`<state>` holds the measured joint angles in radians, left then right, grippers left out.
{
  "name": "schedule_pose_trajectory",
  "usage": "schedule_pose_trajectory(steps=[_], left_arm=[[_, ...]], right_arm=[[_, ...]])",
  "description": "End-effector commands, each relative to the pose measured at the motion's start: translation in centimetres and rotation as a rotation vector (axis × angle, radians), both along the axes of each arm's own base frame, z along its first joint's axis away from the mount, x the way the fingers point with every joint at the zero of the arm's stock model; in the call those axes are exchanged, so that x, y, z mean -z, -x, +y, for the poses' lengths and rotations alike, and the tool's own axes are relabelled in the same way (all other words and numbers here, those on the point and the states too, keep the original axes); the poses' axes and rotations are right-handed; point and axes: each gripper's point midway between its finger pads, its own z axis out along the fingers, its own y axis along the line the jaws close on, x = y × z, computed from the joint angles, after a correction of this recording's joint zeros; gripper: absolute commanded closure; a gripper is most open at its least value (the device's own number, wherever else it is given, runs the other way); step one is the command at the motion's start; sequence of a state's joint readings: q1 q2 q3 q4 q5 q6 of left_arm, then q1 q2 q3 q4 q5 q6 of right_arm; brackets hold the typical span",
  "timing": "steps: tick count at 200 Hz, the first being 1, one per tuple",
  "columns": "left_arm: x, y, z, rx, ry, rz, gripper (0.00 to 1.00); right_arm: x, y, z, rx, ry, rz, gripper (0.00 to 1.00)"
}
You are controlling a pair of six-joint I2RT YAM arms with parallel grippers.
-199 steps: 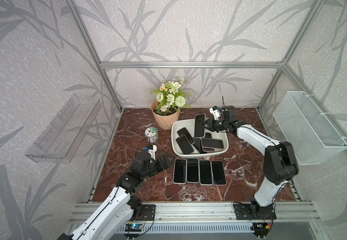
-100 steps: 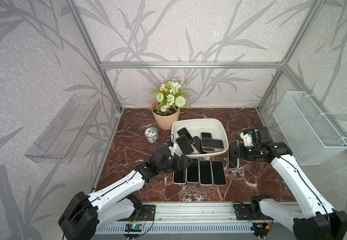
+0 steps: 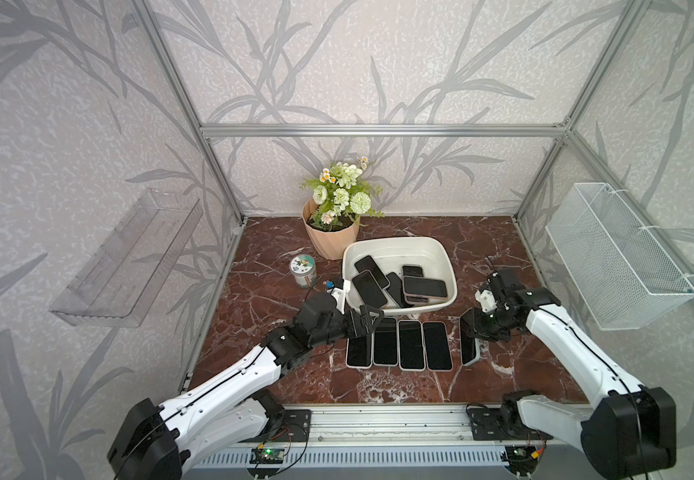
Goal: Take the phone out of the storage box
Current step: Place the phone at the center of the board.
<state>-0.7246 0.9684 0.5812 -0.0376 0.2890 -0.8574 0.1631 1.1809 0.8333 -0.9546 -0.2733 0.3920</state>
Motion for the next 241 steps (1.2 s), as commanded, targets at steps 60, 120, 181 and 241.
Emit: schedule_pose_trajectory(steps=[60, 120, 181, 241], left_arm=[[1.4, 0.0, 0.7, -0.014, -0.041, -0.009, 0.0], [1.4, 0.0, 0.8, -0.017, -0.04, -0.007, 0.0], [1.4, -0.3, 0.8, -0.022, -0.042, -0.003, 0.0], [1.2, -0.4, 0.8, -0.027, -0.041, 0.002, 0.0]], right_arm=[[2.6, -1.3, 0.4, -0.022, 0.043, 0.011, 1.0], [4.0, -1.7, 1.3, -0.05, 0.034, 0.016, 1.0], [5.0, -1.5, 1.1, -0.064, 0.059, 0.045, 0.92], [5.3, -1.4, 0.6, -0.056, 0.09, 0.053, 0.7]])
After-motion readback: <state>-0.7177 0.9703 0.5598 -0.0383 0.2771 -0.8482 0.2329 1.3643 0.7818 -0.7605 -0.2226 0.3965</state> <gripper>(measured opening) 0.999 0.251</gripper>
